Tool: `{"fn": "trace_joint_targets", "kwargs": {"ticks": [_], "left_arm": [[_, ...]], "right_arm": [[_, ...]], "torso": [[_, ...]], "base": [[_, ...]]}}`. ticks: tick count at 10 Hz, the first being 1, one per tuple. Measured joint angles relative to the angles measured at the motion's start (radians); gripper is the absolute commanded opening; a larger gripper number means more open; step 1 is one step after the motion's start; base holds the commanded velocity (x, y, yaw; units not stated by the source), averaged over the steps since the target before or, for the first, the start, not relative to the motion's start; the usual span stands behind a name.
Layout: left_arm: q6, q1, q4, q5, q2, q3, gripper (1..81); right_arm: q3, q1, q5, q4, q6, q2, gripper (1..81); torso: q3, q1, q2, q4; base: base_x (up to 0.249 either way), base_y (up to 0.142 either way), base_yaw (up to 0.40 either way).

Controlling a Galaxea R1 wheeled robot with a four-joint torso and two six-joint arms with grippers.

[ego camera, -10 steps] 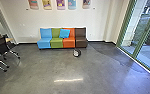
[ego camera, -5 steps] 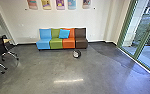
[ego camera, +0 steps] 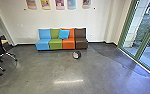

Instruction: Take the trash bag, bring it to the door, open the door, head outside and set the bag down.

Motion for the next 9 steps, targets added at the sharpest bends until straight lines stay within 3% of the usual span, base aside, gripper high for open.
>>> {"fn": "trace_joint_targets", "kwargs": {"ticks": [9], "left_arm": [[0.0, 0.0, 0.0, 0.0, 0.002, 0.0, 81.1]], "right_arm": [[-0.005, 0.0, 0.0, 0.0, 0.0, 0.012, 81.1]], "torso": [[0.0, 0.0, 0.0, 0.0]], "base": [[0.141, 0.0, 0.0]]}}
